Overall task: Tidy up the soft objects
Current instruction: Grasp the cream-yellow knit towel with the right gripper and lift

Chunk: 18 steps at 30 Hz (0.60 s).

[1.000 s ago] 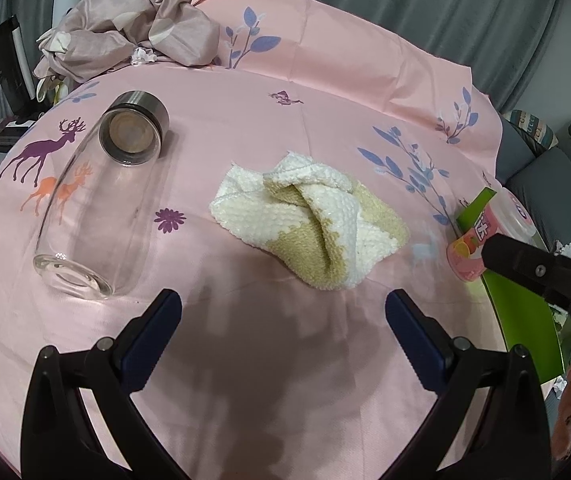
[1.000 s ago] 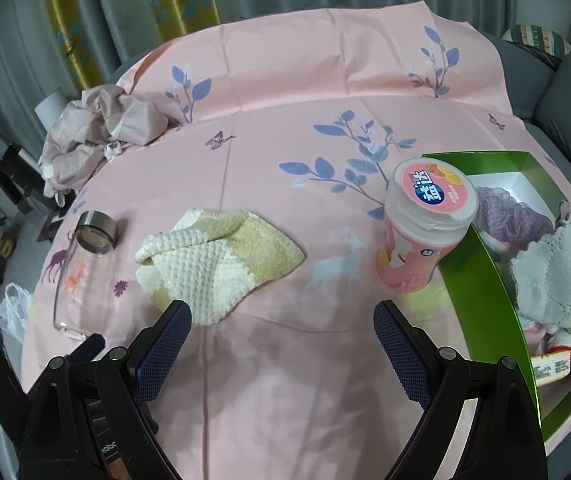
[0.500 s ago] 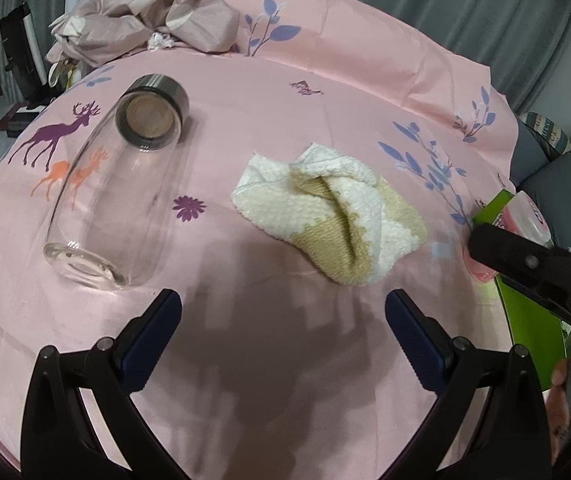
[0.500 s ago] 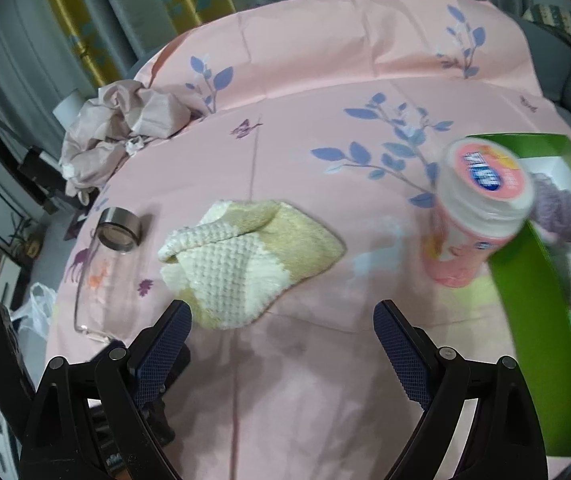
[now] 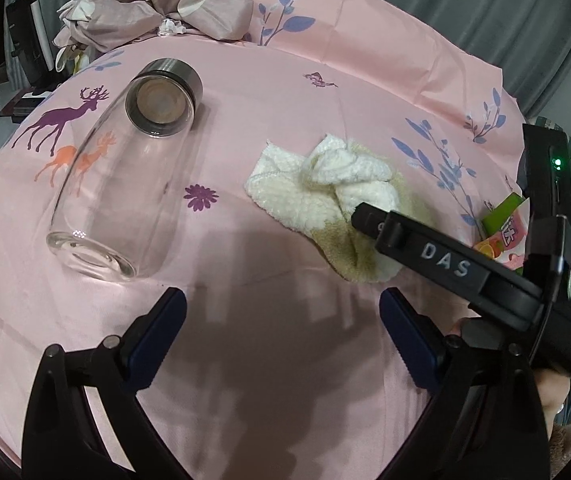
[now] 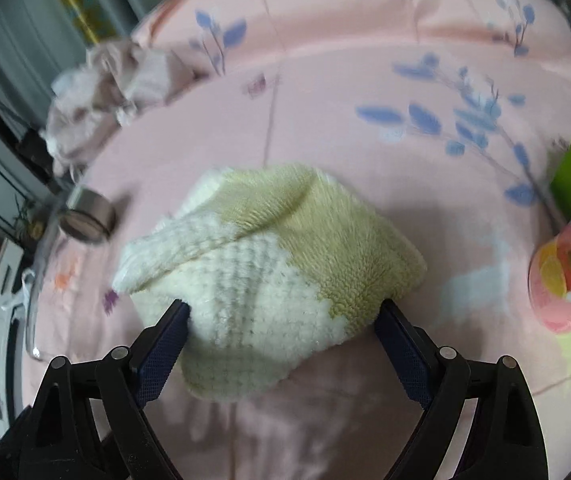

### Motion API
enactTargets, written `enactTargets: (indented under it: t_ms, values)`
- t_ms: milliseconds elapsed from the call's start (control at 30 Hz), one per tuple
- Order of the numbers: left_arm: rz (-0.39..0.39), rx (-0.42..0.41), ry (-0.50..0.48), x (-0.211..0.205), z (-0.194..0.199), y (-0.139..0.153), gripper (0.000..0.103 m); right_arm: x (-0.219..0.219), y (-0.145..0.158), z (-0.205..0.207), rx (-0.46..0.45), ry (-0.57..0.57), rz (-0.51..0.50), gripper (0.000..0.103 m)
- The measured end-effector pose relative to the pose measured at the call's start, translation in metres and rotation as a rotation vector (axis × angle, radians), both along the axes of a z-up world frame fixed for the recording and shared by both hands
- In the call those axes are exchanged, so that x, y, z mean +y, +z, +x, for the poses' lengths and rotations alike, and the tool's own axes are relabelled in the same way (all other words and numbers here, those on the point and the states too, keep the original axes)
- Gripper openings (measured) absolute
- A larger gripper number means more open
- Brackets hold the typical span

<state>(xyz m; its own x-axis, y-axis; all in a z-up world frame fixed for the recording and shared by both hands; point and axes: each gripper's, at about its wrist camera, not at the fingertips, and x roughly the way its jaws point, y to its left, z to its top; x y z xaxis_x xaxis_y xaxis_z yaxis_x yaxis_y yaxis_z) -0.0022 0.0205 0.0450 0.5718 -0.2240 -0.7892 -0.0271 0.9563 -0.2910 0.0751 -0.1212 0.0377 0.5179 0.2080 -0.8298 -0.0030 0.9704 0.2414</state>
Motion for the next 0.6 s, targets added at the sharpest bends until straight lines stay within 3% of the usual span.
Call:
enactTargets:
  t_ms: [67,133,233,600]
  values:
    - [-0.003,0.0,-0.002,0.001,0.0,0.0,0.097,0.007,0.0,-0.003,-0.008,0.027,-0.056,0.07]
    - [-0.046,-0.009,-0.007,0.005,-0.001,0.003,0.097,0.008,0.001,-0.004,-0.017,0.061,-0.03,0.04]
    - [-0.082,-0.041,-0.009,0.011,-0.005,0.011,0.097,0.003,0.003,-0.007,0.021,0.088,0.074,0.023]
    - [-0.176,-0.058,0.036,0.028,-0.008,0.022,0.096,-0.011,0.051,-0.055,0.068,0.116,0.188,0.019]
